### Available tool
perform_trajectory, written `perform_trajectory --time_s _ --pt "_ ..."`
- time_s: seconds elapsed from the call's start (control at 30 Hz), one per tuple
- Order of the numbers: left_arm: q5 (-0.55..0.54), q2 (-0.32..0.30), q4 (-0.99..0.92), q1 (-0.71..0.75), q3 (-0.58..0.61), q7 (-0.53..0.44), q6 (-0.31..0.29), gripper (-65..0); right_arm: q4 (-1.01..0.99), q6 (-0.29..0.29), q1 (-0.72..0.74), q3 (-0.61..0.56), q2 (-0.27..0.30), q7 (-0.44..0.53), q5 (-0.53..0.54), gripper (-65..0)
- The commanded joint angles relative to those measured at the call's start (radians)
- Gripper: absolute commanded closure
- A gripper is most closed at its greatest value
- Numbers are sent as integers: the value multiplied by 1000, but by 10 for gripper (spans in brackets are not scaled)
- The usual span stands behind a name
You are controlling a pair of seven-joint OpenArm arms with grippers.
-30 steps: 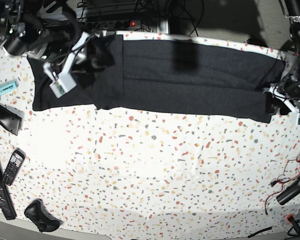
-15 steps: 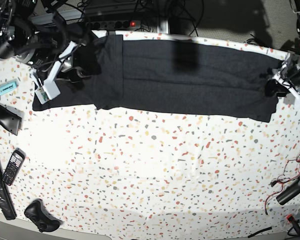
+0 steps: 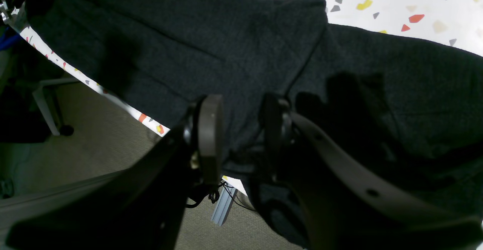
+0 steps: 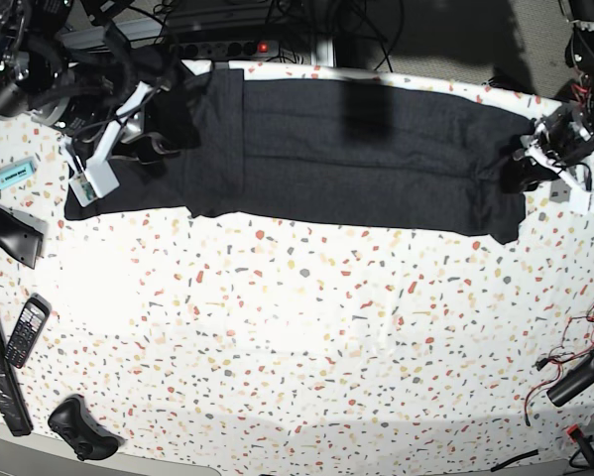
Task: Fold the T-shirt properly
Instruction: 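Grasp the shirt end near the left gripper, then fold the shirt end with the left gripper toward the right gripper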
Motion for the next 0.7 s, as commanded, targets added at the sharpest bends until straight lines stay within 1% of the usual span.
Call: perform_trajectory --time_s 0.0,0.03,0.07,0.17,0.23,0.3,0.37,0.43,0.57,0.67 --pt "11 -14 10 -8 -3 -28 -9 -85 17 10 5 6 9 14 21 -192" --pt "43 -14 10 -8 -3 -49 -9 -16 17 10 5 6 9 15 21 -192" --pt "79 -14 10 -8 -3 -69 -8 0 17 10 5 6 9 14 21 -192" --pt "162 -15 10 -8 -4 -117 -3 0 17 10 5 6 9 15 21 -191" --pt "163 -19 10 -8 -7 -143 51 0 17 10 5 6 9 16 21 -191" --pt "164 -20 10 -8 -31 -197 100 0 17 10 5 6 9 16 20 -191" --pt "192 -20 10 -9 -74 -248 109 0 17 10 5 6 10 16 20 -191" --pt "262 -20 10 -14 -122 -278 112 0 17 11 5 6 10 31 19 -191" --pt "347 -21 10 -25 -201 -312 171 0 17 11 5 6 10 100 19 -191" --pt "371 -32 13 -30 -219 -342 187 0 17 11 8 6 10 114 19 -191"
